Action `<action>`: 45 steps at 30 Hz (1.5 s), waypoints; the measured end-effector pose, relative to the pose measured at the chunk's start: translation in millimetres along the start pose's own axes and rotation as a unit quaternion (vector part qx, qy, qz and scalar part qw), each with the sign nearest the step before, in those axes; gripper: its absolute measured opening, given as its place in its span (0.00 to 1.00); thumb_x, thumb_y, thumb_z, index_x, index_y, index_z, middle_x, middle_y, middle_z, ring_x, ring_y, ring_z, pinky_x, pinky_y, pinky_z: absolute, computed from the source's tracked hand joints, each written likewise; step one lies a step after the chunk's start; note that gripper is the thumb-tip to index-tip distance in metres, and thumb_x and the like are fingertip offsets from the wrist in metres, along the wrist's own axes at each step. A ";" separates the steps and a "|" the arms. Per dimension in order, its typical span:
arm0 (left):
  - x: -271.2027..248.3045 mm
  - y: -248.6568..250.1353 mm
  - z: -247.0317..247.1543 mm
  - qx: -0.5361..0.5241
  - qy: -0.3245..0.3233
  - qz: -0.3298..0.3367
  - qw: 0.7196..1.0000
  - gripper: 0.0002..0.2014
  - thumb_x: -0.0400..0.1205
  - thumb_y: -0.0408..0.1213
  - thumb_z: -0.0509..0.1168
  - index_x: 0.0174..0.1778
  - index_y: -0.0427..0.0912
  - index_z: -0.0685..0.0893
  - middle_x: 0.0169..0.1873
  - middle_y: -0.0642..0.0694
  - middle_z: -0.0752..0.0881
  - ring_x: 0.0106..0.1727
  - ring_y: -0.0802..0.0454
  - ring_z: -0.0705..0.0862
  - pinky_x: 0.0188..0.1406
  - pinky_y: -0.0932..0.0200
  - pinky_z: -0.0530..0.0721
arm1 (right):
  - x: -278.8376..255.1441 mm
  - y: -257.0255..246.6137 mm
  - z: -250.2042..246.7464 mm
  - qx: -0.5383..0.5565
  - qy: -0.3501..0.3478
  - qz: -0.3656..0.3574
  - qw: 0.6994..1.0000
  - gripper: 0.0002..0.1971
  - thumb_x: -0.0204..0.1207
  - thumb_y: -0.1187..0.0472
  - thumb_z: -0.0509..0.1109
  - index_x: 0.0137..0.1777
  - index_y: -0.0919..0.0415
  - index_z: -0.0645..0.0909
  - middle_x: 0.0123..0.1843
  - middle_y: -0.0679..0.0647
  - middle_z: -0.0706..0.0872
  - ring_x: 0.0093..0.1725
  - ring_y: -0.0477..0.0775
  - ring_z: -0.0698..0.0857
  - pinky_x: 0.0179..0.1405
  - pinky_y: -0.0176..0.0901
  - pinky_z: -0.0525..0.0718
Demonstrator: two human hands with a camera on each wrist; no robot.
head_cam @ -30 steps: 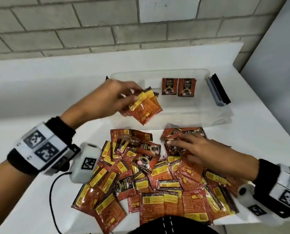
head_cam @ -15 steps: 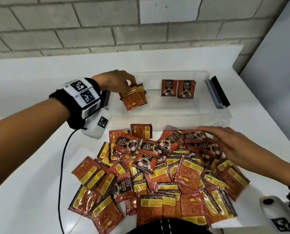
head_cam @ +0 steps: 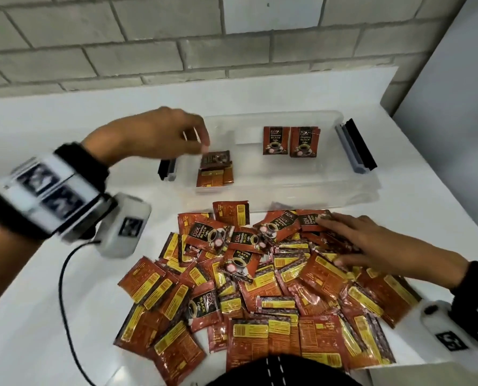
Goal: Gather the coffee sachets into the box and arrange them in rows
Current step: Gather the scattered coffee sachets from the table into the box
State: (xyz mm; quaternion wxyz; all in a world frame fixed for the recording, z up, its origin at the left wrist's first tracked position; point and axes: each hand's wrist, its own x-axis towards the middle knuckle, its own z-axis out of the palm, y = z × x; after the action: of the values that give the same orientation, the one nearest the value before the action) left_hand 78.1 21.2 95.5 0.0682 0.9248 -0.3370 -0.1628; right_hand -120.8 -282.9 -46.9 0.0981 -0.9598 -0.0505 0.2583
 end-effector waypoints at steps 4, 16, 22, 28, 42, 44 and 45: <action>-54.1 17.4 49.8 -0.035 -0.148 0.093 0.984 0.12 0.79 0.55 0.64 0.58 0.63 0.78 0.51 0.65 0.81 0.49 0.70 0.80 0.48 0.69 0.77 | 2.8 -4.1 -3.1 -0.029 0.030 -0.014 0.999 0.36 0.82 0.49 0.63 0.82 0.41 0.44 0.83 0.53 0.56 0.77 0.55 0.67 0.73 0.43 0.70; -52.8 6.7 163.4 0.049 -0.095 0.057 0.993 0.32 0.74 0.64 0.64 0.74 0.71 0.62 0.83 0.53 0.49 0.83 0.38 0.48 0.73 0.29 0.68 | -12.4 -3.4 -65.9 0.105 0.125 -0.033 0.986 0.16 0.79 0.64 0.67 0.62 0.45 0.76 0.36 0.45 0.87 0.28 0.43 0.86 0.30 0.33 0.84; -55.6 -1.8 158.6 -0.049 0.044 0.097 0.993 0.14 0.84 0.44 0.60 0.66 0.55 0.78 0.73 0.51 0.72 0.70 0.50 0.74 0.64 0.51 0.80 | -19.8 -22.9 -135.3 0.400 -0.006 -0.025 0.916 0.20 0.62 0.46 0.78 0.54 0.46 0.83 0.46 0.59 0.90 0.38 0.63 0.91 0.36 0.49 0.91; -60.3 -4.7 153.5 -0.095 0.116 0.113 0.982 0.09 0.87 0.40 0.54 0.61 0.51 0.75 0.59 0.53 0.81 0.50 0.54 0.84 0.46 0.55 0.84 | 52.7 -65.2 -179.1 0.474 -0.038 0.001 0.880 0.11 0.83 0.61 0.58 0.63 0.53 0.75 0.54 0.62 0.87 0.48 0.64 0.90 0.44 0.55 0.91; -94.5 -40.4 125.9 -0.484 0.100 -0.213 0.843 0.11 0.83 0.42 0.61 0.43 0.39 0.83 0.33 0.48 0.89 0.34 0.51 0.89 0.35 0.56 0.82 | 194.7 -123.2 -169.5 0.179 -0.189 -0.011 0.965 0.22 0.75 0.62 0.72 0.69 0.61 0.80 0.67 0.66 0.79 0.61 0.63 0.77 0.72 0.65 0.74; -95.6 -38.9 125.3 -0.528 0.084 -0.222 0.816 0.11 0.83 0.41 0.62 0.42 0.37 0.82 0.34 0.44 0.89 0.35 0.47 0.88 0.35 0.56 0.81 | 202.4 -126.8 -164.3 0.184 -0.191 -0.007 0.964 0.20 0.73 0.64 0.74 0.66 0.63 0.81 0.69 0.66 0.79 0.59 0.61 0.79 0.71 0.61 0.75; -95.0 -38.6 124.0 -0.541 0.083 -0.221 0.807 0.10 0.82 0.39 0.62 0.41 0.36 0.82 0.34 0.43 0.88 0.34 0.47 0.87 0.33 0.57 0.81 | 206.9 -131.3 -160.9 0.184 -0.192 -0.003 0.964 0.19 0.73 0.63 0.74 0.65 0.64 0.82 0.68 0.65 0.81 0.57 0.59 0.82 0.70 0.58 0.77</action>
State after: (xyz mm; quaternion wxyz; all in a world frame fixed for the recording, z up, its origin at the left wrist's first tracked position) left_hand -10.0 110.0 -5.6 0.5476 0.7973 0.0264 -0.2524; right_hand 132.7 -150.3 17.0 0.2623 -0.8574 -0.0224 0.4423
